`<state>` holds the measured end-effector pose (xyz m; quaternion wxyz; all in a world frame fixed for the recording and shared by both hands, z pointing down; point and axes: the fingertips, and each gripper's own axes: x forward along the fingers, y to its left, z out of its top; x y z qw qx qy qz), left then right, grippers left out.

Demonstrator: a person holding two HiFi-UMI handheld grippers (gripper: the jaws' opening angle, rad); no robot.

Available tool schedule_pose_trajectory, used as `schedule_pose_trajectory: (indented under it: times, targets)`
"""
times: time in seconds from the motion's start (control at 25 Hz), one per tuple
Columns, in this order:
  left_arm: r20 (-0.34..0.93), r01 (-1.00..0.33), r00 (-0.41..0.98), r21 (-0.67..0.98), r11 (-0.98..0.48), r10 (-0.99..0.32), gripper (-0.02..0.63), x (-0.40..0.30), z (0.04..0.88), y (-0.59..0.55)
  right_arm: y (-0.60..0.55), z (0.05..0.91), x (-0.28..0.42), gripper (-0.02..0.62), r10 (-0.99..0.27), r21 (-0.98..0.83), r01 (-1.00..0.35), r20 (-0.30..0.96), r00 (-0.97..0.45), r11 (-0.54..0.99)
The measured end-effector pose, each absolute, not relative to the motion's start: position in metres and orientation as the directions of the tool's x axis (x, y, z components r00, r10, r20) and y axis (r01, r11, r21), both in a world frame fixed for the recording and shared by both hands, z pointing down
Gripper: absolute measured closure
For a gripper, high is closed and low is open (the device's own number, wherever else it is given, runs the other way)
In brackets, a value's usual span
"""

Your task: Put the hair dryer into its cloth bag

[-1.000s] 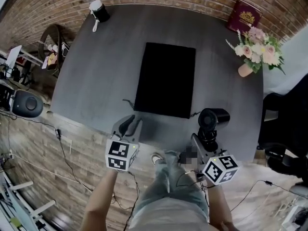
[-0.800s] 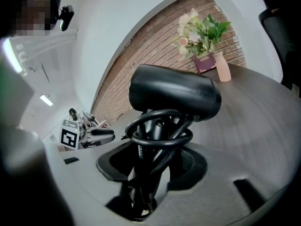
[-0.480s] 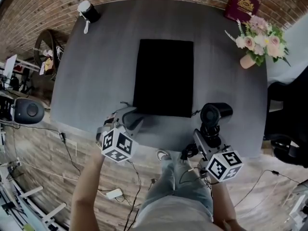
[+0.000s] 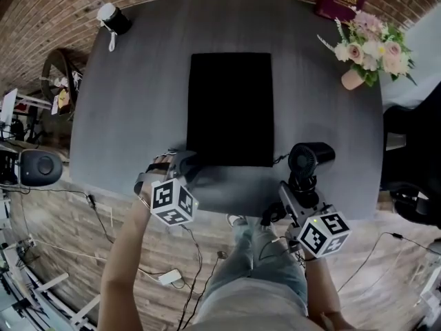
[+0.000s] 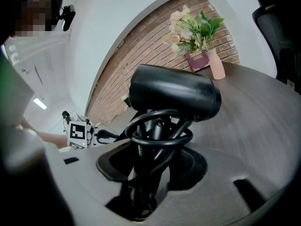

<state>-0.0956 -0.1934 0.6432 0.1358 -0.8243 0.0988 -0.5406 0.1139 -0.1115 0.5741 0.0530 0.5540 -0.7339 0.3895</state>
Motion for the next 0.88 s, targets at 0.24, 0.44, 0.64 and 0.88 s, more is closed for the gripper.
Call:
schedule_pose_trajectory:
  times: [0.24, 0.44, 0.64, 0.88]
  targets:
    - [0.863, -0.025, 0.406, -0.317, -0.948, -0.3, 0.47, -0.092, 0.646, -0.197, -0.118, 0.577, 0.116, 0.411, -0.774, -0.513, -0.854, 0.508, -0.379, 0.082]
    - [0.865, -0.038, 0.415, -0.291, -0.956, -0.28, 0.49, -0.09, 0.647, -0.197, -0.122, 0.578, 0.113, 0.411, -0.769, -0.514, -0.853, 0.509, -0.388, 0.089]
    - [0.864, -0.074, 0.432, -0.252, -0.965, -0.258, 0.526, -0.088, 0.646, -0.196, -0.125, 0.577, 0.112, 0.411, -0.762, -0.512, -0.853, 0.511, -0.398, 0.102]
    - [0.866, -0.11, 0.445, -0.197, -0.974, -0.226, 0.554, -0.088, 0.641, -0.198, -0.124, 0.575, 0.112, 0.411, -0.758, -0.499, -0.859, 0.515, -0.4, 0.114]
